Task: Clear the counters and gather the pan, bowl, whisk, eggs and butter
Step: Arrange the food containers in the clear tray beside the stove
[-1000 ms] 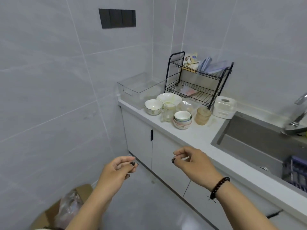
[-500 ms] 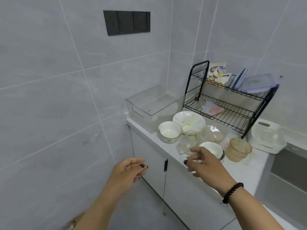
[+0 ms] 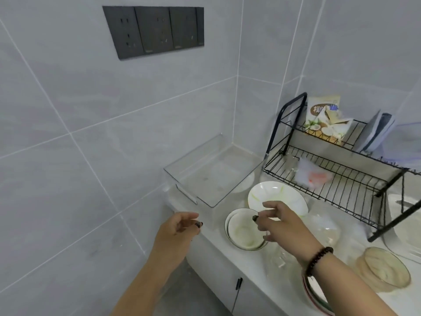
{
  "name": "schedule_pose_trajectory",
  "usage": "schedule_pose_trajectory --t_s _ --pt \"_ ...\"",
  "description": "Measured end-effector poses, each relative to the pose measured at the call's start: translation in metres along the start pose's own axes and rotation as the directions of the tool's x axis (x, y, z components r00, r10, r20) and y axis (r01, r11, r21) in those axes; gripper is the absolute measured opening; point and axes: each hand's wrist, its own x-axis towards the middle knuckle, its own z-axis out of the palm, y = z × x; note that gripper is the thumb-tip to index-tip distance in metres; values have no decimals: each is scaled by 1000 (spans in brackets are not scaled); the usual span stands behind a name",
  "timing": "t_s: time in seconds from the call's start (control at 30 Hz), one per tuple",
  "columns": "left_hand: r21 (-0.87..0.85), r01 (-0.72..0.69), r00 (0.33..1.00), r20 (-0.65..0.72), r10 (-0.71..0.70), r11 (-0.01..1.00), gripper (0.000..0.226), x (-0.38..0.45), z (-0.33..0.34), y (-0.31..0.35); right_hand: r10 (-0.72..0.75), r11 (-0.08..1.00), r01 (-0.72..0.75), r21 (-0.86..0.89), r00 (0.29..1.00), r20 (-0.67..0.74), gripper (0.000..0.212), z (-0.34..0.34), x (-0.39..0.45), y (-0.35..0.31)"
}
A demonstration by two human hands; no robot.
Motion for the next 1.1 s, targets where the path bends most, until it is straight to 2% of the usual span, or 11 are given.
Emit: schedule_pose_trajectory --t_s 0.23,0.4,0.47,0.57,0.73,0.9,1.1 --pt "61 -33 997 71 29 998 23 116 -22 22 222 954 -184 235 964 -144 45 33 83 -20" --pt "69 -85 988 137 75 994 23 188 -36 36 343 925 -299 234 922 -180 64 71 151 -25" --pt "81 -98 984 159 84 992 23 204 -39 36 401 903 -358 237 900 -169 61 84 167 -23" --pt "86 -115 976 197 96 990 23 219 -48 33 455 880 -413 236 874 -170 46 97 176 -18" --pt "50 -99 981 173 89 994 25 245 -64 27 435 896 -385 224 861 -263 25 103 179 -11" --pt "62 -139 970 209 123 988 26 258 -70 23 400 913 -337 229 846 -352 32 110 180 -16" --pt "56 -239 958 176 226 969 25 261 -70 21 380 922 -324 211 859 -344 38 117 173 -19"
